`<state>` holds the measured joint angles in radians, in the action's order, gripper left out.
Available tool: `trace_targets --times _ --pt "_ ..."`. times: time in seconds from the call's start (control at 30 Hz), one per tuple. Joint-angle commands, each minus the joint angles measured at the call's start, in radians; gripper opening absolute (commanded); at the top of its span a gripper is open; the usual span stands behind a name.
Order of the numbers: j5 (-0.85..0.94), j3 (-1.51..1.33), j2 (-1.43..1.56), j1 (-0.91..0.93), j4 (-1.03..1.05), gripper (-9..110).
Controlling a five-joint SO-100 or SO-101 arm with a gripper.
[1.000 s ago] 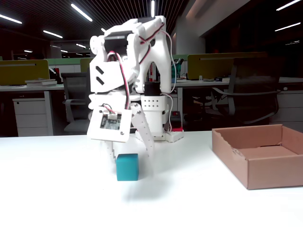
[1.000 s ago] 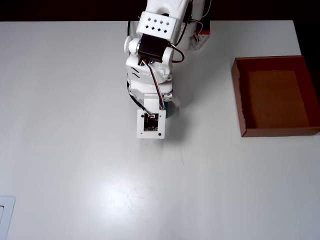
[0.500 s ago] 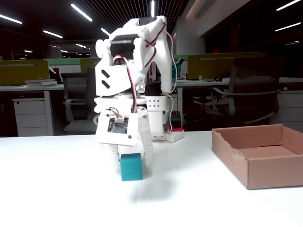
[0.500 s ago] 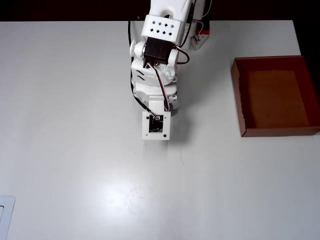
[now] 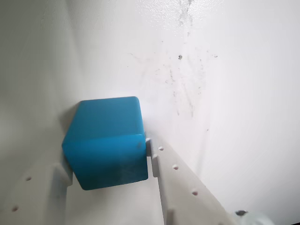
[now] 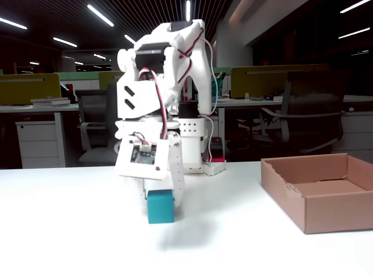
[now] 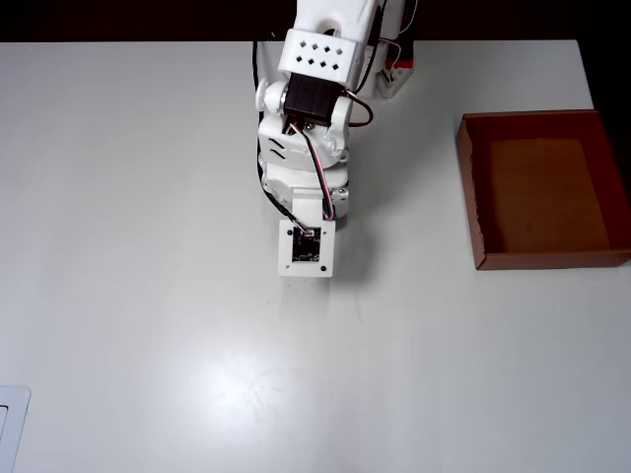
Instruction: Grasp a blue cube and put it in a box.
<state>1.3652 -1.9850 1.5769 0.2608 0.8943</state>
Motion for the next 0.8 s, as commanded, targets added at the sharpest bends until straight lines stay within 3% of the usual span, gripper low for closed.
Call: trace_targets --times 0.0,0.77 --pt "-0.009 0.012 0.012 0.002 -0.015 14" --pt "-0.298 0.35 0.183 -0.061 0.364 15"
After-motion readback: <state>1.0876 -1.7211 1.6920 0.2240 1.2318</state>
